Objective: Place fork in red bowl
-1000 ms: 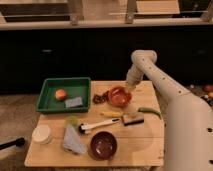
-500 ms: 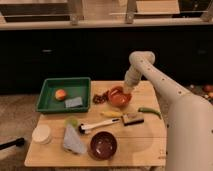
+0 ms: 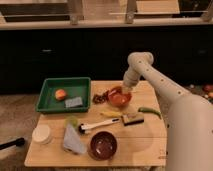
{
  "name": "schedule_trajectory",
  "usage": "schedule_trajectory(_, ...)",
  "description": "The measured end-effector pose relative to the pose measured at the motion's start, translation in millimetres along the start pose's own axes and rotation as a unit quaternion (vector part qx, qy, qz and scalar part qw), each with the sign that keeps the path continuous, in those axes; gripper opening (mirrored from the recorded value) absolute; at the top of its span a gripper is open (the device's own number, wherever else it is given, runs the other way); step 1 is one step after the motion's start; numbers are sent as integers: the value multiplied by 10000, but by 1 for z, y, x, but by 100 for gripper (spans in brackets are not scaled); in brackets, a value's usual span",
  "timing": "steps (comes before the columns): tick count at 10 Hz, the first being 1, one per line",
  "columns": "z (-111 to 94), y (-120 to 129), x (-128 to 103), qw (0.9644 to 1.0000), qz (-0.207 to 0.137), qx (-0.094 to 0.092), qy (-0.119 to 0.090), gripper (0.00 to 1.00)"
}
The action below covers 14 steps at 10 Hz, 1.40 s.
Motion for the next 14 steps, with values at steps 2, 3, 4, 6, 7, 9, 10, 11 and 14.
schedule_trajectory(2,3,-2,-4,10000,20,-47,-69,43)
schedule_trajectory(3,4,-2,-5,9999,31,-85,-117,53)
schedule_trajectory(4,5,-2,-5,9998,36,-127,-171,63)
schedule_trajectory(6,9,0,-9,9995,-17,-202,-222,78)
schedule_trajectory(7,10,-1,-13,9995,-48,-218,-242,80)
schedule_trajectory(9,12,-1,-13,9994,-52,-252,-244,80)
schedule_trajectory(10,12,-1,-13,9994,-52,-254,-234,80)
schedule_trajectory(11,12,0,-13,9994,-47,-264,-201,80)
schedule_trajectory(14,9,-2,-12,9998,-13,-116,-179,80)
